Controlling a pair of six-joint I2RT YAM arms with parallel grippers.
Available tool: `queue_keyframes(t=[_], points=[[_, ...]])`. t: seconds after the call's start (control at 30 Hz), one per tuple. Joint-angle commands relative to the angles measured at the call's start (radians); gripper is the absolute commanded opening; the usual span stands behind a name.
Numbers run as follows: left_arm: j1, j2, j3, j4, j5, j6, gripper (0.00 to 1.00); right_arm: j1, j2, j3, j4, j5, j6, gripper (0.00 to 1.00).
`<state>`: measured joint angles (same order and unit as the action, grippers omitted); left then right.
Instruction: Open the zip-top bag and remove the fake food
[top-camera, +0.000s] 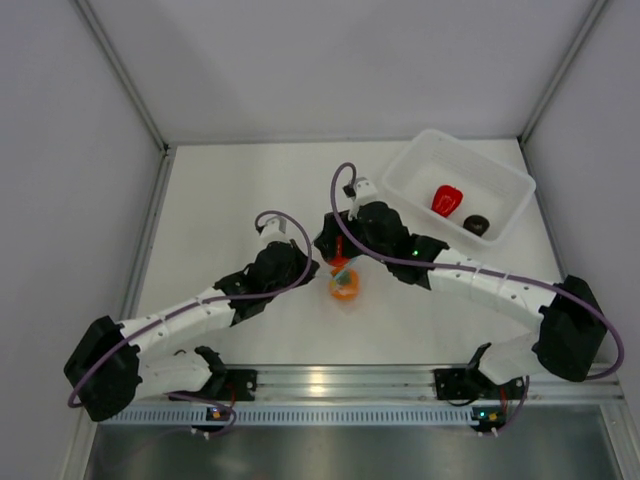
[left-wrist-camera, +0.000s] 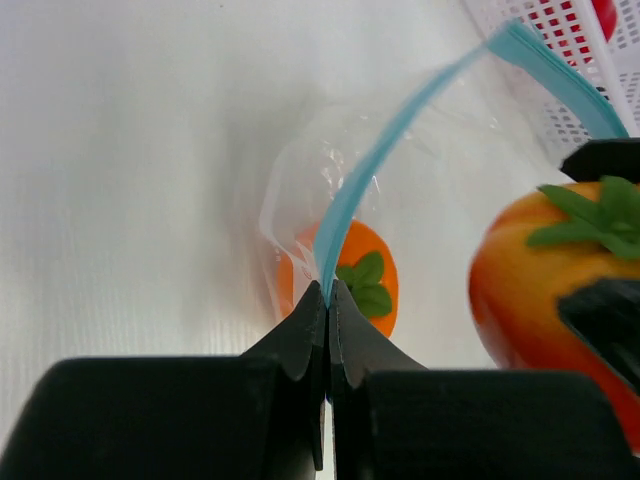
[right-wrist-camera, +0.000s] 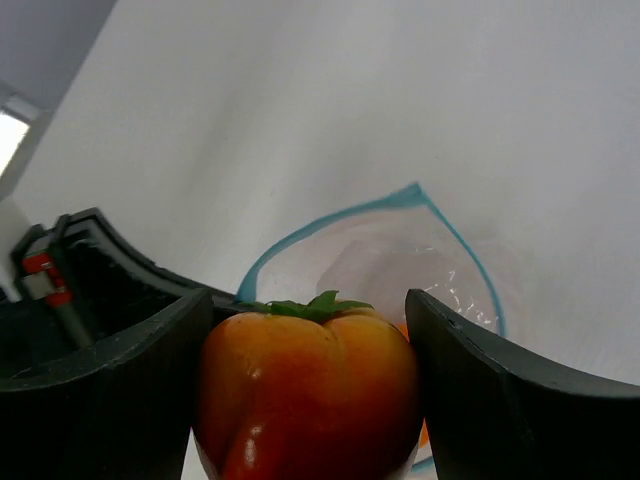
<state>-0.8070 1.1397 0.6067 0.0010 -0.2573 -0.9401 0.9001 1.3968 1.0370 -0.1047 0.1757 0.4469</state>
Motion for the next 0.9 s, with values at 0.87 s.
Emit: queue_keyframes(t=[0.87], points=[[0.017, -0.063, 0.004, -0.104, -0.086, 0.041, 0.0, -0.675, -0.243, 0.006, 0.057, -0.279, 0.12, 0.47]])
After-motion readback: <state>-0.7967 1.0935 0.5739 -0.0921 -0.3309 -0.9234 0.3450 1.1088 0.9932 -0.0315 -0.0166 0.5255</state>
